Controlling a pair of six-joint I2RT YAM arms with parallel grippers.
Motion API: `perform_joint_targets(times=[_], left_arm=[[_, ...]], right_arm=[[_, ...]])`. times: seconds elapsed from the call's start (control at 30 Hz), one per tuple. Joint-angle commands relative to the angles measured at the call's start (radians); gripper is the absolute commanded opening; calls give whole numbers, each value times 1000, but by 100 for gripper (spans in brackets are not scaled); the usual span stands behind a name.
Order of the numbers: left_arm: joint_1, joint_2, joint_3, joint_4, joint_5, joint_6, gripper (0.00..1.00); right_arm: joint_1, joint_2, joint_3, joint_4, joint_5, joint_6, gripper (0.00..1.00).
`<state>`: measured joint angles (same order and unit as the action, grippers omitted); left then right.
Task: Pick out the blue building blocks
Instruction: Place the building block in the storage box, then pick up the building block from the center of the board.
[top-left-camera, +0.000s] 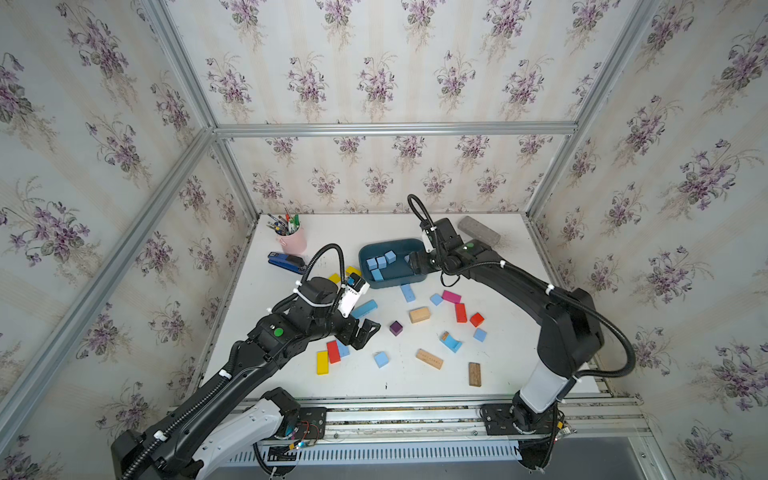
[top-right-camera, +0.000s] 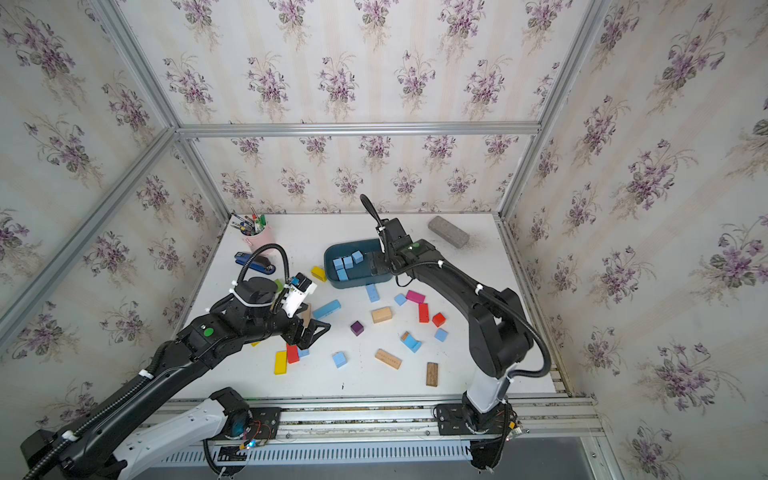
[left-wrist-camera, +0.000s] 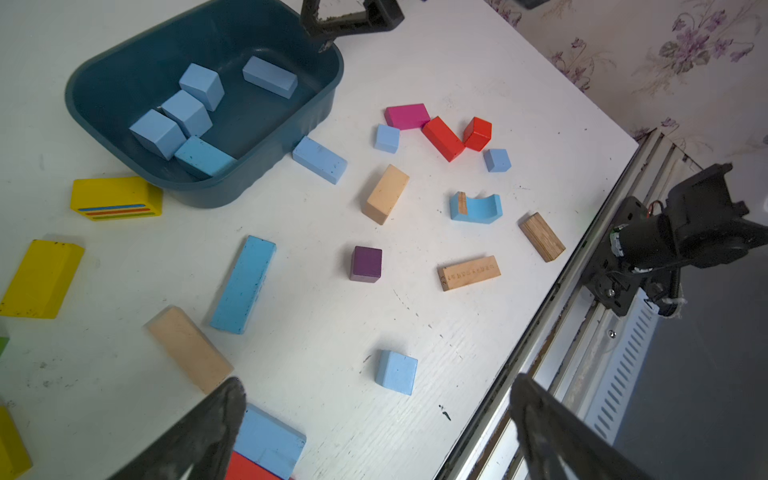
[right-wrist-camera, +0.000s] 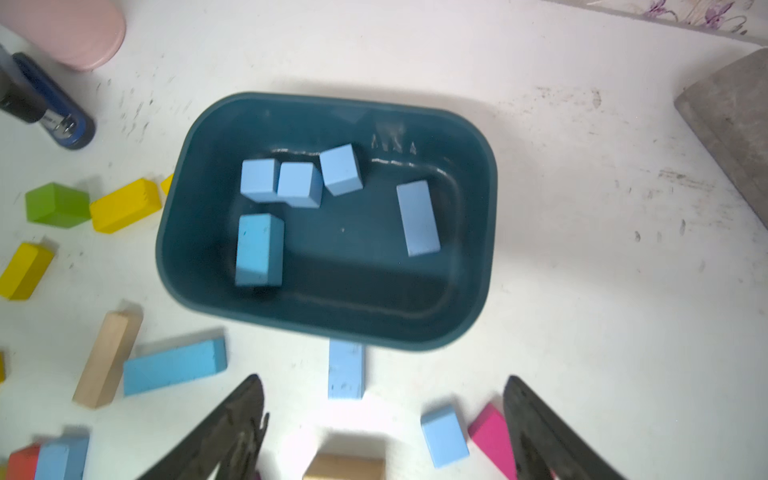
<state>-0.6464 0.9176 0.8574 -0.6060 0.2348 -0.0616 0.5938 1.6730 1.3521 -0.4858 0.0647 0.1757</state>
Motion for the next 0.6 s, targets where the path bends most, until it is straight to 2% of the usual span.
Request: perform_joint_targets(times=[0.0,0.13,0.37,0.57], left_arm=[[-49,37,26,-48,-51,30,99],[-119,110,62,-108,-110,36,99],[-172,237,99,-179,-167,-24,99],[-216,333,103,-187,-176,-73,98]], right_arm=[[17,-110,-125,67,-80,-22,92],[45,-287,-301,112,-161,-37,100],[72,-590,-512,183,-323,-53,100],[75,-694,-583,178,-390,-44,98]])
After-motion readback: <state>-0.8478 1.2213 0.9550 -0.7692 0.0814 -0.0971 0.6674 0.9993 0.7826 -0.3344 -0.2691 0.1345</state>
